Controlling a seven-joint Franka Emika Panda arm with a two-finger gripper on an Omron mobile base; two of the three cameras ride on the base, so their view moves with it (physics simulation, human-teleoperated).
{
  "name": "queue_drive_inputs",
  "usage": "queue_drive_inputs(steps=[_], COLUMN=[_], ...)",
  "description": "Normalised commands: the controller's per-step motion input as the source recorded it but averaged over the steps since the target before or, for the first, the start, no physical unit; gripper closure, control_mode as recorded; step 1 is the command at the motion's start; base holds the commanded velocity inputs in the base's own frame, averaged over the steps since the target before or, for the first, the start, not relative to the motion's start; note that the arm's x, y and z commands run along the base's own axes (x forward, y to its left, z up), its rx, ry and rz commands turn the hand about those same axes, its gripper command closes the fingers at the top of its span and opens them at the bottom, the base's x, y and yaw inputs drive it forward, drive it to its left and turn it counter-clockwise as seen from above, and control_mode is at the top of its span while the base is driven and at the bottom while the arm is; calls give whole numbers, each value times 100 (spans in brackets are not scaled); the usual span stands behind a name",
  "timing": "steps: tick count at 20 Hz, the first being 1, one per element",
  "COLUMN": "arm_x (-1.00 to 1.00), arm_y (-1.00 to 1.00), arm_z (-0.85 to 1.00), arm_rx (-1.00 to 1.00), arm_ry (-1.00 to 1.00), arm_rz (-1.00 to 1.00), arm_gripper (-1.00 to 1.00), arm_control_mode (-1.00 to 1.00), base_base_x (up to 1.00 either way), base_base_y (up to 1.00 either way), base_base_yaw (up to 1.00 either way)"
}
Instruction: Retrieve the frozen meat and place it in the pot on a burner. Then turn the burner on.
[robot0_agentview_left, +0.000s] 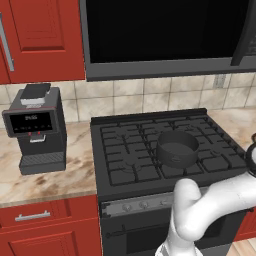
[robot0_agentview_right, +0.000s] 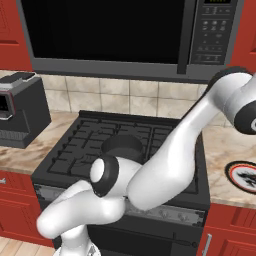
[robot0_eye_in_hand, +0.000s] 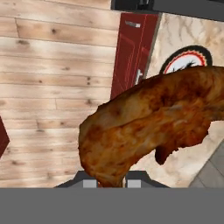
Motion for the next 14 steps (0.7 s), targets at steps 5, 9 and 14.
queue_drive_inputs(steps=[5, 9, 14], arm_x=[-14, -28, -18], arm_y=[100, 100, 100], arm_z=[-28, -43, -39], arm_rx=[-51, -74, -47], arm_ry=[4, 3, 0], arm_rz=[25, 21, 16], arm_gripper=[100, 100, 100], arm_control_mode=[-100, -100, -100], base_base_x=[0, 0, 0], base_base_y=[0, 0, 0], base_base_yaw=[0, 0, 0])
